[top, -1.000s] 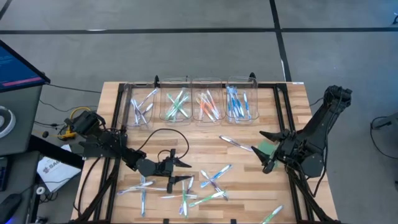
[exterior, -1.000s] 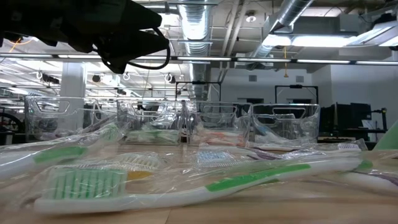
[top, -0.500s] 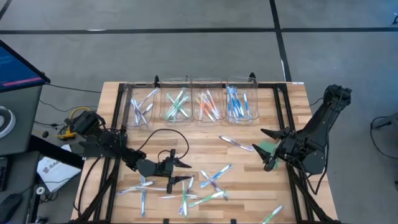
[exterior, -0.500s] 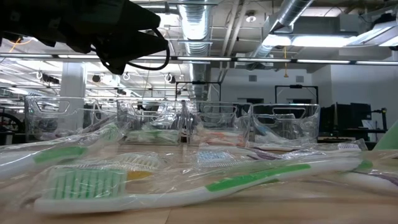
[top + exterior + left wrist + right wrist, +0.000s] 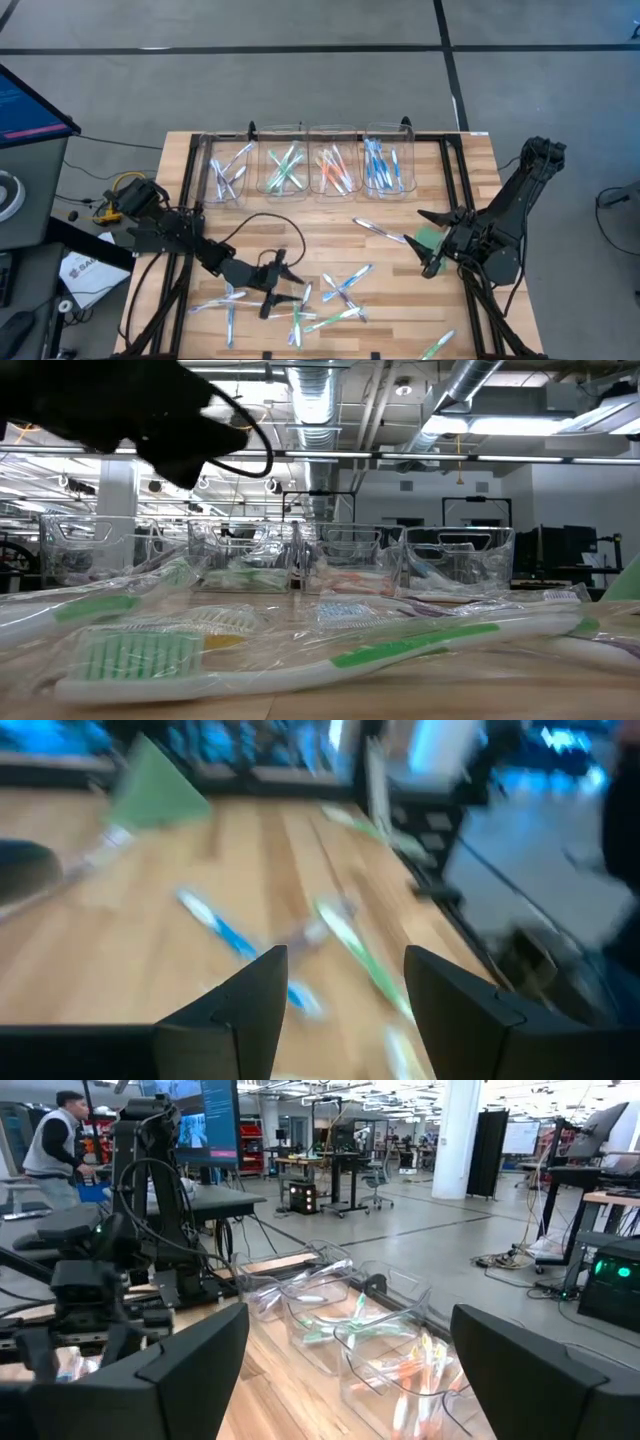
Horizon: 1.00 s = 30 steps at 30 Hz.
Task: Pick & Place Toothbrushes
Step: Put the orange toothbrush into the middle right transparent bin
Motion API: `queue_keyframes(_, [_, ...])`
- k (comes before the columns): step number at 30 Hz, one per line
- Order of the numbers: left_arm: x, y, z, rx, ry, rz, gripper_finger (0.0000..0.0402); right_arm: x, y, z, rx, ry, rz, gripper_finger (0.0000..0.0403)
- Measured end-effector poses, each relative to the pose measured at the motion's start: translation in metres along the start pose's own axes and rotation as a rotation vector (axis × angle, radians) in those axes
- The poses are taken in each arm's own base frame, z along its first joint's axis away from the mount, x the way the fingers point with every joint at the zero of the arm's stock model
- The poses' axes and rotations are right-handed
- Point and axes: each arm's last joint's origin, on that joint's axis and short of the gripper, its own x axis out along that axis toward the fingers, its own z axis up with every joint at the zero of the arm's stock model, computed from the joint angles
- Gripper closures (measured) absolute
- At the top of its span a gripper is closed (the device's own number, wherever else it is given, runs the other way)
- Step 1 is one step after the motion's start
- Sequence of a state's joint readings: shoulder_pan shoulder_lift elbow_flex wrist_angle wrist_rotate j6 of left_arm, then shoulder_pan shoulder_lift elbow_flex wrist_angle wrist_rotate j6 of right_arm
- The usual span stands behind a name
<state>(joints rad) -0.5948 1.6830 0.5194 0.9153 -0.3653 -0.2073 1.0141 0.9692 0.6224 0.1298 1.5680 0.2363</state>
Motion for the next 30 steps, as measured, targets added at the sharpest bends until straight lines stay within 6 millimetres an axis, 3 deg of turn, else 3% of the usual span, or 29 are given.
queue_keyframes(6, [-0.007,-0.015,-0.016,0.060,0.143,-0.102,0.0208,0.000,0.000,0.000,-0.002,0.000,-0.001,0.0061])
queue_keyframes(14, [-0.017,-0.033,-0.025,0.099,0.202,-0.169,0.0208,0.000,0.000,0.000,-0.003,0.000,-0.001,0.0061])
queue_keyframes(22, [-0.027,-0.026,-0.050,-0.075,0.485,-0.082,0.0208,0.000,0.000,-0.001,-0.010,0.000,-0.001,0.0061])
queue_keyframes(30, [-0.031,-0.023,-0.055,-0.083,0.520,-0.105,0.0213,0.000,0.000,-0.002,-0.029,0.009,0.033,0.0061])
